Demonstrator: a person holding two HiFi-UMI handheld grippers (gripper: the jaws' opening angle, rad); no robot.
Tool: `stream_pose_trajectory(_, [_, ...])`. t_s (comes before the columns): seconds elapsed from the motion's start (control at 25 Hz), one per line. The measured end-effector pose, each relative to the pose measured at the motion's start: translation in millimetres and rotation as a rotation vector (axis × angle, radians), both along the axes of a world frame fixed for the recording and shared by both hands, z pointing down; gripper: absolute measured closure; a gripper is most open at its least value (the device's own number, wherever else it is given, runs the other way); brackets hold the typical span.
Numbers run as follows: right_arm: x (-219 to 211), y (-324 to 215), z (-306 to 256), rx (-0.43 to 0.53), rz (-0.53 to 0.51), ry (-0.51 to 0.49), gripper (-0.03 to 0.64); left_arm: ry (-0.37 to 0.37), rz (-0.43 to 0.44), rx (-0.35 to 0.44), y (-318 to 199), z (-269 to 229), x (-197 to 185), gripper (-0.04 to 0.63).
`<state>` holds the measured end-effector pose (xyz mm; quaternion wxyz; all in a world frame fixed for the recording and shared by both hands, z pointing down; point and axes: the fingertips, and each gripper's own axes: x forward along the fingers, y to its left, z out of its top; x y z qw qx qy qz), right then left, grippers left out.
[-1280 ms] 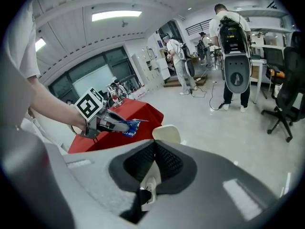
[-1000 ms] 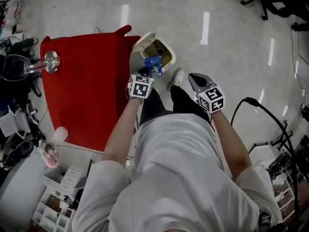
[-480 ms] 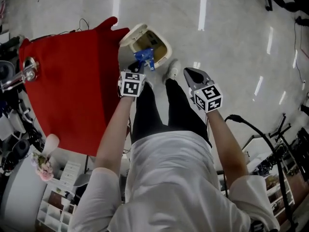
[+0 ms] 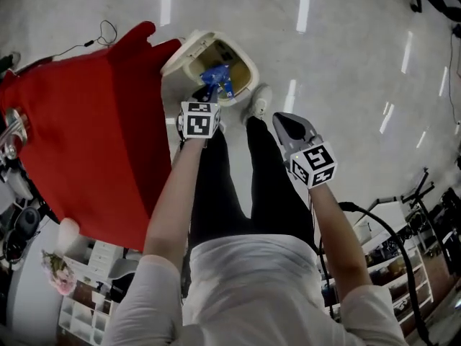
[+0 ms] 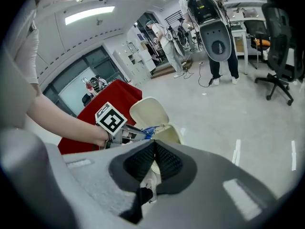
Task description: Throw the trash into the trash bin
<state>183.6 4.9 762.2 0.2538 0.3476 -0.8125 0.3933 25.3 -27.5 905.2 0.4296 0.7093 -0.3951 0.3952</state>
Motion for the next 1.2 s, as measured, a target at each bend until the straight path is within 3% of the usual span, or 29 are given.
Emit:
stream_pose_trajectory(0.2, [0.1,3.9,41.4,-0.041,0.004,-0.002,0.617,0.001,-0.031,-0.020,1.6,51.2,-4.3,0.534])
stream_pose_trajectory(0.44, [3.2,-8.4,69.3,-0.041,0.016,0.003,0.617,0.002,-0.073,-0.029,-5.0,72.3,-8.6,0.503])
stream_pose_trajectory(0.76, [-3.4,-15.6,66.7,-0.033,0.013,-0.001,0.617,0.002,-0.111,-0.055,-0.3,69.4,-21.1,0.453])
stream_pose_trajectory(1.2, [-17.5,-11.1,56.6,-0.004,-0.002,-0.001,0.617,0.028,-0.116,-0.034,12.8,43.4,-25.1,0.480])
